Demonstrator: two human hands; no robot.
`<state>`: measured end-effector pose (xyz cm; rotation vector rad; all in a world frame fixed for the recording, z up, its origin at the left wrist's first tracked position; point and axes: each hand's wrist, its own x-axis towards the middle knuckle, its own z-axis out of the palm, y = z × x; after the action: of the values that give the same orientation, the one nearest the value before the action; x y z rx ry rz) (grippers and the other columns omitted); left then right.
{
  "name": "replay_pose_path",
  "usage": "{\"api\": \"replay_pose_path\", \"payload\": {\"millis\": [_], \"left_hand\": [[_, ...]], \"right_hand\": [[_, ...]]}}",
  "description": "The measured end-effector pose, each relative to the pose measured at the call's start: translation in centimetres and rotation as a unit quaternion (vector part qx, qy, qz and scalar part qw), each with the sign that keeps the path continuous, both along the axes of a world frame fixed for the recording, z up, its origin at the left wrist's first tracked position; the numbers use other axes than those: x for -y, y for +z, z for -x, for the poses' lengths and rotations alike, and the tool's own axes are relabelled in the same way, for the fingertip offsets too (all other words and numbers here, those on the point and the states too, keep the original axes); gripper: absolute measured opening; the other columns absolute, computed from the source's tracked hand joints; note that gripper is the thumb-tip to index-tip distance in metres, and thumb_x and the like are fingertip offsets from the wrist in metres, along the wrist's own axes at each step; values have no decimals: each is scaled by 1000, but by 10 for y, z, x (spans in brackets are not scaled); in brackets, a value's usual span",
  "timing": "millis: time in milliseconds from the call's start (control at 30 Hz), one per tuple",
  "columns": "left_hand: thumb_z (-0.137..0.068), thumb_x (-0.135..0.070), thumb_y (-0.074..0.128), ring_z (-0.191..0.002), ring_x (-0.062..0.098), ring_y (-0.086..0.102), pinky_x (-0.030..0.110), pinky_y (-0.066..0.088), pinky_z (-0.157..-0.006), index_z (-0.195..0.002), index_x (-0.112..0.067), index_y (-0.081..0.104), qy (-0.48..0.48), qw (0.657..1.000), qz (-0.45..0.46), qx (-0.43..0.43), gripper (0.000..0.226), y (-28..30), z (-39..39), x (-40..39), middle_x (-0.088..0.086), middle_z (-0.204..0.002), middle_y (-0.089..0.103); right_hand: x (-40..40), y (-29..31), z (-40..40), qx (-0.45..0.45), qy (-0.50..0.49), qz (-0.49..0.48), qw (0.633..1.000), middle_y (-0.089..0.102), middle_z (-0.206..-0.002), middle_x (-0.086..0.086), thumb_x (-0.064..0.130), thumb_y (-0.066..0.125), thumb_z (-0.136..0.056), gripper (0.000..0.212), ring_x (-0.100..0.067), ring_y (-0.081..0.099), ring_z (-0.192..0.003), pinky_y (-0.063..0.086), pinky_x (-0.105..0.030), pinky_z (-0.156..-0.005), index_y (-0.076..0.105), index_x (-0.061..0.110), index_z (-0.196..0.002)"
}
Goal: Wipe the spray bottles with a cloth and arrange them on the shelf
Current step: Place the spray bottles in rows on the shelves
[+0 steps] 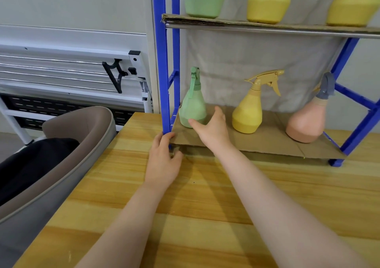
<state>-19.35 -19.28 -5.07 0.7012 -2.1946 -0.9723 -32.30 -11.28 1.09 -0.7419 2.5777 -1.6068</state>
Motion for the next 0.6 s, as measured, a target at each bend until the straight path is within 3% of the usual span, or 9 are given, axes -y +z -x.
{"api": "replay_pose_path", "payload": {"millis": [100,200,267,400,500,600], "left_hand": [[-90,-20,59,-134,18,40,41,42,-107,-134,-34,47,-4,1000,5,16,48,2,-2,0,-4,-151,30],[-90,-20,60,-131,16,40,38,38,-109,-134,-35,48,-6,1000,4,23,48,3,-2,-1,-3,-151,29],[-90,-18,60,-126,13,42,29,35,-105,-134,-33,49,-9,1000,6,22,48,4,-2,-3,-2,-151,29],[-90,-16,60,-132,18,40,36,37,-110,-137,-32,46,-12,999,15,31,51,4,-3,-5,-1,-151,29],[-91,-16,60,-135,19,38,39,36,-112,-138,-33,45,-13,999,8,36,52,4,-3,-5,-2,-152,26],[-91,-16,60,-134,18,39,41,38,-111,-138,-34,44,-14,999,8,40,53,5,-3,-4,-5,-153,25]], "right_hand": [[-29,-4,1,-36,-6,21,999,39,-150,-5,28,70,-86,75,-20,39,-137,35,-36,-113,32,12,-148],[-61,-14,8,-51,-40,53,997,53,-121,1,9,62,-85,37,-17,51,-115,44,-30,-95,48,18,-118],[-78,-16,16,-36,-89,92,991,53,-113,-2,1,57,-82,31,-21,53,-108,40,-25,-84,46,18,-106],[-91,-10,37,11,-161,139,977,44,-124,-7,3,61,-80,45,-23,51,-108,39,-26,-86,44,12,-121],[-95,0,54,62,-161,151,973,34,-146,-9,13,64,-81,75,-25,43,-129,38,-36,-105,28,12,-147],[-96,7,69,57,-107,147,982,27,-158,-4,18,60,-86,81,-24,31,-143,29,-34,-111,16,17,-154]]}}
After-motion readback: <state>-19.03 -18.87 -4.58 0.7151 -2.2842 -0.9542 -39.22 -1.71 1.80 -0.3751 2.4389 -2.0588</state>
